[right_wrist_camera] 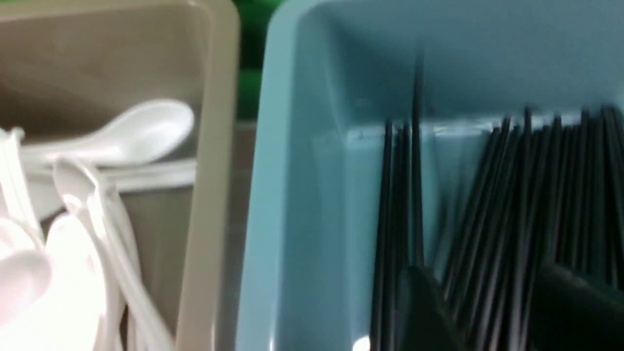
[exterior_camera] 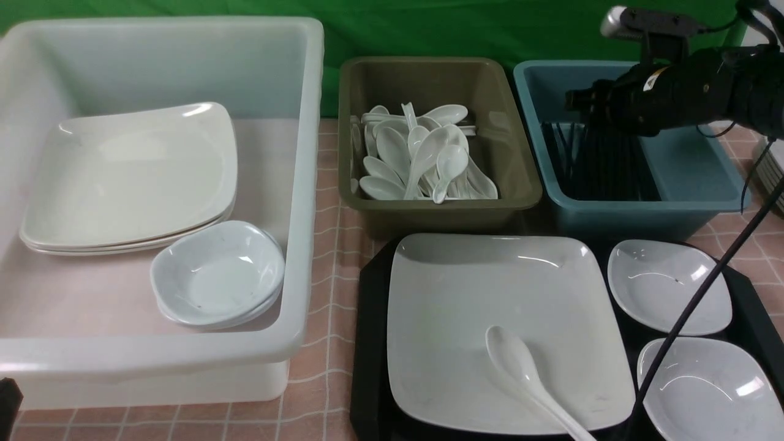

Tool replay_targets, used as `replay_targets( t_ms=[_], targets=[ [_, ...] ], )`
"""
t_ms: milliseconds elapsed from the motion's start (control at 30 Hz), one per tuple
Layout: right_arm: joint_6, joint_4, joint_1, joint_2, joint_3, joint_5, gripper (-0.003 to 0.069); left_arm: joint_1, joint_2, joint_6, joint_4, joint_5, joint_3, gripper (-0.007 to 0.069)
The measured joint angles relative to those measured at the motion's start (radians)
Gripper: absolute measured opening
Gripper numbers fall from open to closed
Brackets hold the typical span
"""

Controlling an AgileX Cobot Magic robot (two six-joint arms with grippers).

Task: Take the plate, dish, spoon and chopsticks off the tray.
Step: Use the right arm to put the chopsticks into the small storage box on the right, then use the left arm to grab a soup spoon from the plate

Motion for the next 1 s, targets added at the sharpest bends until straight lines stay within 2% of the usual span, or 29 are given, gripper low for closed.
replay_targets(
  t_ms=[67, 100, 233, 300, 400, 500, 800, 1000],
  targets=[
    [0.001, 0.000, 0.000, -0.050, 0.000, 0.118, 0.0361, 0.000, 0.000, 0.000, 0.000, 0.000, 0.000, 0.0004],
    [-0.003, 0.000, 0.000, -0.081, 0.000, 0.177, 0.0328, 0.000, 0.000, 0.000, 0.000, 0.000, 0.000, 0.0004],
    [-0.095, -0.001, 0.000, -0.254, -0.001, 0.457, 0.0108, 0.000, 0.000, 0.000, 0.000, 0.000, 0.000, 0.0004],
    [-0.118, 0.000, 0.000, -0.351, -0.001, 0.602, 0.0037, 0.000, 0.000, 0.000, 0.000, 0.000, 0.000, 0.0004],
    [-0.123, 0.025, 0.000, -0.490, 0.033, 0.767, 0.0030, 0.000, 0.000, 0.000, 0.000, 0.000, 0.000, 0.0004],
    [-0.127, 0.045, 0.012, -0.630, 0.125, 0.827, 0.0030, 0.000, 0.000, 0.000, 0.000, 0.000, 0.000, 0.0004],
    [-0.129, 0.052, 0.050, -1.102, 0.594, 0.846, 0.0032, 0.000, 0.000, 0.000, 0.000, 0.000, 0.000, 0.0004],
    [-0.129, 0.052, 0.050, -1.406, 0.796, 0.820, 0.0038, 0.000, 0.000, 0.000, 0.000, 0.000, 0.000, 0.0004]
  ],
)
